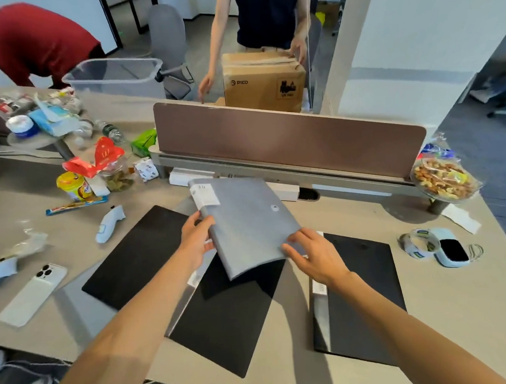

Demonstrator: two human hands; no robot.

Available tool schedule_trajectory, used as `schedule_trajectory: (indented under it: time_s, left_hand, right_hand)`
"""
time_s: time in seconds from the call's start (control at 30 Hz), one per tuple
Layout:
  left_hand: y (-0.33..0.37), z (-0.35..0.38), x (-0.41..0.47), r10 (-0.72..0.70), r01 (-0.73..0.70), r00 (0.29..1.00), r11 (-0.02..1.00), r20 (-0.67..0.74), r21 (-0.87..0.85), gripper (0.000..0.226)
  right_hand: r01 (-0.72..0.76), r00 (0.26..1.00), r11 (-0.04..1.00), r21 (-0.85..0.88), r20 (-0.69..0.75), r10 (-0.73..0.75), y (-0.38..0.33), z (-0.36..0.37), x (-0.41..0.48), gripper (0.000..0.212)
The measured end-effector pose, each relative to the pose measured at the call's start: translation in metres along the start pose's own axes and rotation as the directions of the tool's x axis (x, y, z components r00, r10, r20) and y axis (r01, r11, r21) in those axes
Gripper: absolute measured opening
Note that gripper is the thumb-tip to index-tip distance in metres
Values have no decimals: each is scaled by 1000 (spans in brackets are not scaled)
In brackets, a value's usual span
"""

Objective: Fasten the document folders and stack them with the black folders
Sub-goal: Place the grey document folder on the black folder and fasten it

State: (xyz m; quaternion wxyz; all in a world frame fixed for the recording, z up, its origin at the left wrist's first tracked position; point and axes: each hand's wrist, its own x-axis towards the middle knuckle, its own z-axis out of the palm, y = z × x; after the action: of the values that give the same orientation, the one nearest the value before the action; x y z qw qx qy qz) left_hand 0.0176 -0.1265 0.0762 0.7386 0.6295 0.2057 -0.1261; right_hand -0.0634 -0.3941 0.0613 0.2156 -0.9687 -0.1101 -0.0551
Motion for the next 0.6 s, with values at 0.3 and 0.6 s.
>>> schedule_trajectory:
  time_s: [0.3,0.6]
  left_hand:
    - [29,-49,-1,56,-47,991,996,123,-79,33]
    - [-4,-119,40,8,-10,999,998,38,68,37]
  right_hand:
    - [-389,919,789,475,140,369,-14,7,43,65]
    - [-561,806,695,450,489,334,-40,45,66,30]
